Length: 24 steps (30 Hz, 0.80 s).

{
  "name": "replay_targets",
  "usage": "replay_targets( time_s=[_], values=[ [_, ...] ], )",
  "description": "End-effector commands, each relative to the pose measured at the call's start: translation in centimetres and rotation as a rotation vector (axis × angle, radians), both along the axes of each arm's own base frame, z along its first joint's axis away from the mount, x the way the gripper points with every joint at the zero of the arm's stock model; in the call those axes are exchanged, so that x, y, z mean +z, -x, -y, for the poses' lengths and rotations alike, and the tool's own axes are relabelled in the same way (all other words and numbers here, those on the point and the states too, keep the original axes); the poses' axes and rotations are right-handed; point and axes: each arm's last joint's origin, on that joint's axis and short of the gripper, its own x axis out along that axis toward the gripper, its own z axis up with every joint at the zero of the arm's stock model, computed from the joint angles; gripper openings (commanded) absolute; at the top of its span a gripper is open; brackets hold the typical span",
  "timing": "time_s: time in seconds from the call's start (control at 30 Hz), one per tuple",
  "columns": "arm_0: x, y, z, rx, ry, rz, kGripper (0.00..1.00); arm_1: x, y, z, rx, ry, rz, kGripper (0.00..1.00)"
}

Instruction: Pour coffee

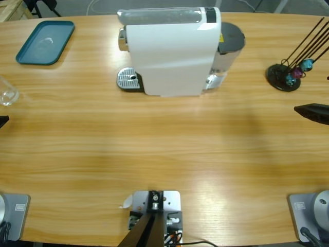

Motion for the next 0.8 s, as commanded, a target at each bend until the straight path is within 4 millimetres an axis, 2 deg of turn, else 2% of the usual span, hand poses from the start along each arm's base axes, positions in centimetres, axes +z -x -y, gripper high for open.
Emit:
replay_targets(
  time_s=[0.03, 0.4, 0.5, 0.57, 0.63, 0.73, 0.8],
  values=[
    [-0.3, 0.3, -0.1, -0.01, -0.006, -0.013, 1.0, -1.1, -0.4, -0.4, 0.009, 0.051, -0.026, 1.0],
    [-0.4, 0.3, -0.2, 0.01, 0.002, -0.014, 1.0, -1.1, -0.2, -0.2, 0.009, 0.046, -0.021, 1.0],
    [-0.1, -0.6, 0.4, 0.025, 0.004, -0.055, 1.0, -1.1, -0.2, -0.3, 0.009, 0.047, -0.022, 1.0],
    [1.3, -1.8, 1.2, 0.038, 0.027, -0.077, 1.0, -1.1, -0.3, -0.3, 0.008, 0.048, -0.023, 1.0],
    [3.6, -3.7, 2.5, 0.045, 0.072, -0.118, 1.0, -1.1, -0.3, -0.3, 0.009, 0.048, -0.022, 1.0],
    [7.9, -7.6, 5.3, 0.044, 0.136, -0.193, 1.0, -1.1, -0.3, -0.3, 0.01, 0.049, -0.022, 1.0],
    [9.7, -10.4, 7.2, 0.029, 0.202, -0.259, 1.0, -1.1, -0.2, -0.2, 0.01, 0.047, -0.021, 1.0]
  ],
)
